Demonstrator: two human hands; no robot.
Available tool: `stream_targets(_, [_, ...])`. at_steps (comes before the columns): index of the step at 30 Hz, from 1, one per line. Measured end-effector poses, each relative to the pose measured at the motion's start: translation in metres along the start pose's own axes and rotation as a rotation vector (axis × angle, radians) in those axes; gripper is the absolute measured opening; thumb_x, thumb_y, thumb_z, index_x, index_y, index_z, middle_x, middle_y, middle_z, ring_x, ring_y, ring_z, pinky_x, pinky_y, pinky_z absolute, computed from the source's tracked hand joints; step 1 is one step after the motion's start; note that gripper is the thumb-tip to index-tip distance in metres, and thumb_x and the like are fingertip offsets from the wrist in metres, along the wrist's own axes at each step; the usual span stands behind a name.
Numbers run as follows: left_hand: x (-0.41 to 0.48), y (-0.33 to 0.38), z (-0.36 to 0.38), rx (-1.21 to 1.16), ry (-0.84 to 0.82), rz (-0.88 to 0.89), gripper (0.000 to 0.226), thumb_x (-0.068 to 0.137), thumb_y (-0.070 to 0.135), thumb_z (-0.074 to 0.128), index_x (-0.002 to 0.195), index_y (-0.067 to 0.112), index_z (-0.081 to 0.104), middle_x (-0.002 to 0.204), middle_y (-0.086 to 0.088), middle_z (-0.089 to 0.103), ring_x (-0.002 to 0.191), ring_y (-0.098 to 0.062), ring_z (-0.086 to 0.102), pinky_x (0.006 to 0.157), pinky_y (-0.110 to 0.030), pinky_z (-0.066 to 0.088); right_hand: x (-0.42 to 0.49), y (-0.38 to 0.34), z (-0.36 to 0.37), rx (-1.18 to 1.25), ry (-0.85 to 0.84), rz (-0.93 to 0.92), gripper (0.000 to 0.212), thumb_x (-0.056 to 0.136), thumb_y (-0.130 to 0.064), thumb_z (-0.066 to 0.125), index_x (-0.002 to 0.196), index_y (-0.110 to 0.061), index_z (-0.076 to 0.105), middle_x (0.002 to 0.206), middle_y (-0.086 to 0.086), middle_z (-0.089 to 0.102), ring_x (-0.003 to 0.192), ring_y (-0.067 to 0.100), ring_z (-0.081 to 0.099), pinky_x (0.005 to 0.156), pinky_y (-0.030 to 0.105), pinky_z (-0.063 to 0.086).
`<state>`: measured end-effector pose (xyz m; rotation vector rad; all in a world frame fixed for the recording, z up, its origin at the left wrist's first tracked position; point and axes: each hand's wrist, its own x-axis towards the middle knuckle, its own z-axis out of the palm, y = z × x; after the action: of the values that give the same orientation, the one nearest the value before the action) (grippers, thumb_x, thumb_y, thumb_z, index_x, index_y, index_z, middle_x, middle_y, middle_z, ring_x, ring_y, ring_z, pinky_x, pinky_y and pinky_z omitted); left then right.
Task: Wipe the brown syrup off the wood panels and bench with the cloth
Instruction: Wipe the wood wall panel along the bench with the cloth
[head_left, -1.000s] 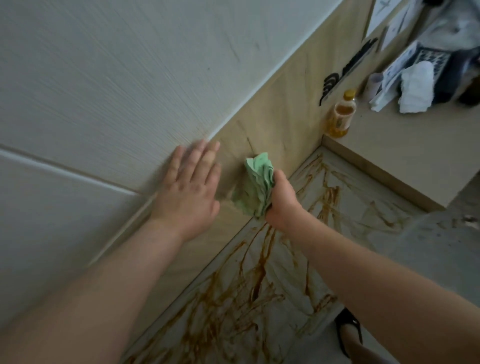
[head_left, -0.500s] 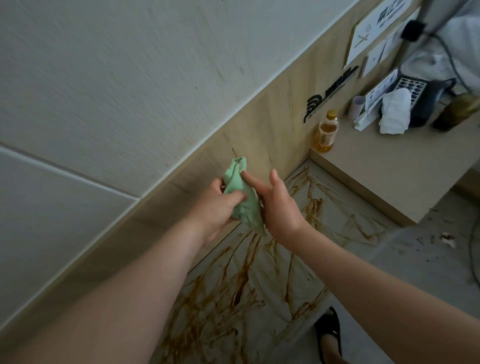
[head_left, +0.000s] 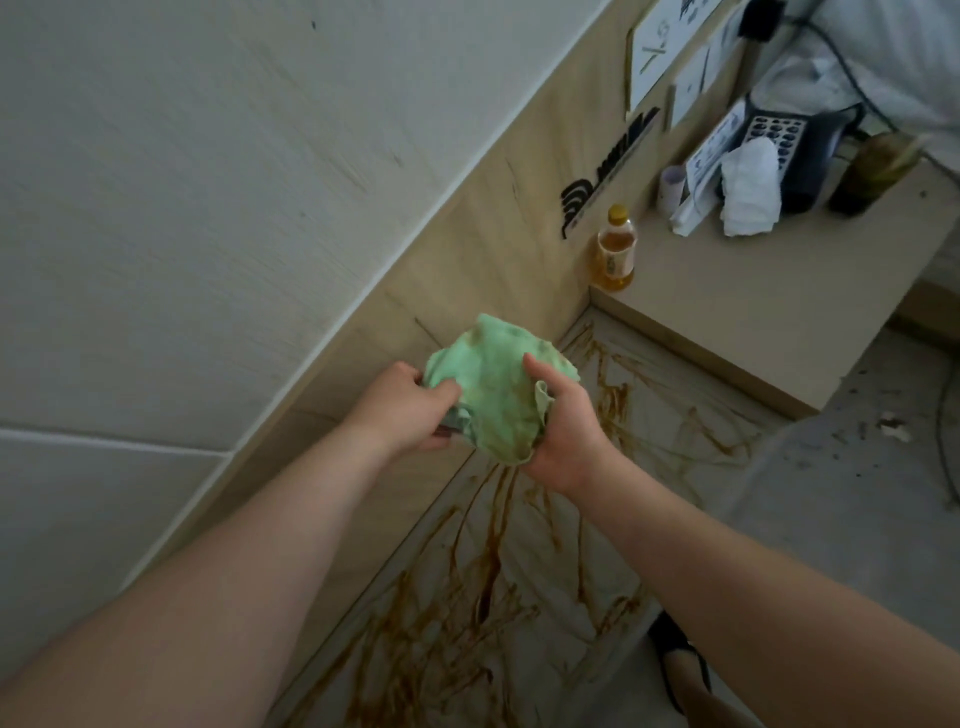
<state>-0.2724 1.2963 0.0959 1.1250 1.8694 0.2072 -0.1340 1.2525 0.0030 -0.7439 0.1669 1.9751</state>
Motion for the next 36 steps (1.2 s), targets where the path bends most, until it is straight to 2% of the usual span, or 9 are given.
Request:
stream_targets(5, [0.005, 0.031, -0.023, 0.922, 0.251, 0.469, 0.029, 0.097, 0.030, 0.051, 0.117, 0.010, 0.058, 0.106, -0.009, 0.065, 0.097, -0.031, 0.061, 0.083, -0.043, 0.054, 0.033, -0.047, 0.012, -0.177, 0.361, -0.264, 0.039, 0.099, -0.033, 0.065, 0.133, -0.014, 0.060, 0.121, 0.008, 0.073, 0.110, 0.028, 0.071, 0.100, 0.050, 0.057])
stream_targets(8, [0.009, 0.046, -0.037, 1.191, 0.296, 0.693, 0.022, 0.093, 0.020, 0.052, 0.108, 0.008, 0.062, 0.105, -0.015, 0.064, 0.104, -0.036, 0.057, 0.083, -0.044, 0.047, 0.060, -0.077, 0.034, -0.457, 0.349, -0.415, 0.084, 0.091, -0.049, 0.063, 0.161, -0.020, 0.029, 0.149, 0.005, 0.053, 0.133, 0.026, 0.054, 0.116, 0.050, 0.042])
stream_targets(12, [0.012, 0.056, -0.054, 1.343, 0.381, 0.943, 0.010, 0.077, 0.011, 0.058, 0.087, 0.008, 0.058, 0.088, -0.017, 0.060, 0.088, -0.037, 0.055, 0.075, -0.046, 0.043, 0.096, -0.101, 0.079, -0.629, 0.278, -0.596, 0.086, 0.099, -0.059, 0.044, 0.166, -0.026, 0.001, 0.170, 0.003, 0.016, 0.154, 0.031, 0.023, 0.121, 0.044, 0.023])
stream_targets(15, [0.016, 0.055, -0.063, 1.466, 0.454, 1.112, 0.020, 0.076, 0.015, 0.049, 0.089, 0.006, 0.061, 0.099, -0.020, 0.060, 0.103, -0.040, 0.054, 0.100, -0.051, 0.040, 0.120, -0.077, 0.103, -0.795, 0.297, -0.693, 0.077, 0.101, -0.064, 0.031, 0.163, -0.040, -0.007, 0.173, -0.001, -0.012, 0.158, 0.034, -0.011, 0.125, 0.060, -0.003])
stream_targets(18, [0.022, 0.060, -0.068, 1.509, 0.456, 1.249, 0.031, 0.085, 0.016, 0.044, 0.098, 0.001, 0.067, 0.115, -0.023, 0.063, 0.124, -0.041, 0.053, 0.124, -0.052, 0.024, 0.114, 0.001, 0.085, -0.974, 0.204, -0.705, 0.076, 0.097, -0.071, 0.027, 0.157, -0.054, -0.017, 0.168, -0.010, -0.030, 0.155, 0.025, -0.027, 0.121, 0.052, -0.013])
stream_targets(21, [0.031, 0.068, -0.065, 1.532, 0.456, 1.255, 0.036, 0.088, 0.020, 0.043, 0.100, -0.002, 0.068, 0.114, -0.024, 0.064, 0.127, -0.041, 0.052, 0.124, -0.057, 0.023, 0.107, 0.038, 0.055, -1.123, 0.094, -0.625, 0.072, 0.091, -0.079, 0.024, 0.149, -0.066, -0.017, 0.165, -0.015, -0.034, 0.154, 0.020, -0.030, 0.126, 0.058, -0.006])
stream_targets(30, [0.066, 0.092, -0.030, 1.634, 0.476, 1.229, 0.035, 0.090, 0.019, 0.048, 0.117, 0.001, 0.059, 0.139, -0.027, 0.053, 0.146, -0.043, 0.034, 0.126, -0.058, 0.013, 0.158, -0.078, 0.078, -0.641, 0.426, -0.746, 0.081, 0.096, -0.067, 0.034, 0.164, -0.038, 0.000, 0.174, -0.002, -0.001, 0.159, 0.022, -0.008, 0.124, 0.051, -0.003])
stream_targets(33, [0.086, 0.101, -0.018, 1.818, 0.588, 1.100, 0.072, 0.097, 0.042, 0.034, 0.154, -0.002, 0.029, 0.166, -0.027, 0.019, 0.157, -0.041, 0.006, 0.127, -0.057, -0.004, 0.185, -0.071, 0.045, -0.464, 0.511, -0.501, 0.081, 0.098, -0.072, 0.034, 0.165, -0.039, 0.002, 0.174, 0.002, 0.002, 0.160, 0.027, -0.003, 0.125, 0.052, 0.002])
stream_targets(36, [0.102, 0.098, -0.016, 1.933, 0.652, 1.056, 0.079, 0.100, 0.042, 0.012, 0.159, -0.005, -0.008, 0.169, -0.025, -0.007, 0.157, -0.040, -0.012, 0.124, -0.056, -0.016, 0.198, -0.087, 0.017, -0.283, 0.603, -0.219, 0.085, 0.099, -0.075, 0.030, 0.166, -0.029, 0.007, 0.173, 0.007, 0.007, 0.159, 0.033, 0.003, 0.126, 0.052, 0.004])
